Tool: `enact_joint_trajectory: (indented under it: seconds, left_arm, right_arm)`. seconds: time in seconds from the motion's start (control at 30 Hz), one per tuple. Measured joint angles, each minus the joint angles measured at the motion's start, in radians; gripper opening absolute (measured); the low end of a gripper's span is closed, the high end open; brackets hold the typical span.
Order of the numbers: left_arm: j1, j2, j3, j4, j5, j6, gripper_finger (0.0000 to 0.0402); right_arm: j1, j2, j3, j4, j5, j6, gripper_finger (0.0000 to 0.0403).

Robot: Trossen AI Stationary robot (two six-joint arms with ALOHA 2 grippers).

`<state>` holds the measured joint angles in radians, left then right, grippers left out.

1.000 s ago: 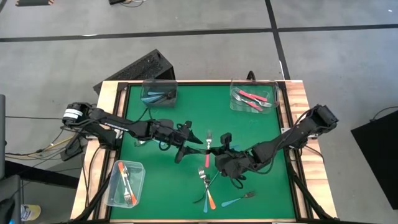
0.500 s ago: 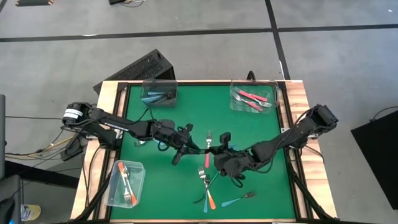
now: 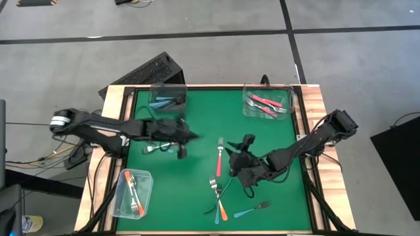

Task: Sort silverware by color (type)
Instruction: Put the blue fork into the black bin

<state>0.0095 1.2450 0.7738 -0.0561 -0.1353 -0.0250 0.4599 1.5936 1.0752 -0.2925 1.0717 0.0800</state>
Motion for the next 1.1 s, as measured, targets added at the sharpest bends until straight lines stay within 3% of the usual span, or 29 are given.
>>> enact_joint_trajectory:
  seconds: [0.1, 0.17, 0.23, 0.5, 0.77, 0.87, 1.0, 1.1]
  left_arm:
    - [0.032, -0.116, 0.045, -0.266, -0.265, -0.068, 0.0000]
    - [0.073, -0.169, 0.062, -0.350, -0.442, -0.118, 0.0000]
    - [0.137, -0.196, 0.078, -0.388, -0.509, -0.160, 0.0000]
    - [0.363, -0.100, 0.082, -0.507, -0.427, -0.313, 0.0000]
    - [0.442, 0.031, 0.086, -0.561, -0.273, -0.366, 0.0000]
    - [0.451, 0.068, 0.131, -0.705, -0.226, -0.404, 0.0000]
    - [0.413, 0.101, 0.215, -0.890, -0.267, -0.472, 0.0000]
    - [0.374, 0.125, 0.294, -1.024, -0.369, -0.568, 0.0000]
  right_arm:
    - [-0.011, -0.021, 0.000, -0.057, 0.008, 0.106, 0.0164]
    - [-0.027, -0.023, 0.001, -0.059, 0.008, 0.141, 0.0167]
    - [-0.047, -0.022, 0.000, -0.065, 0.008, 0.148, 0.0167]
    - [-0.099, -0.022, 0.000, -0.087, -0.016, 0.187, 0.0151]
    - [-0.081, -0.051, -0.001, -0.207, 0.008, 0.213, 0.0133]
    - [-0.084, -0.064, 0.001, -0.280, 0.008, 0.289, 0.0131]
    - [-0.083, -0.071, 0.000, -0.409, 0.008, 0.429, 0.0129]
    - [-0.080, -0.073, 0.000, -0.507, 0.007, 0.550, 0.0127]
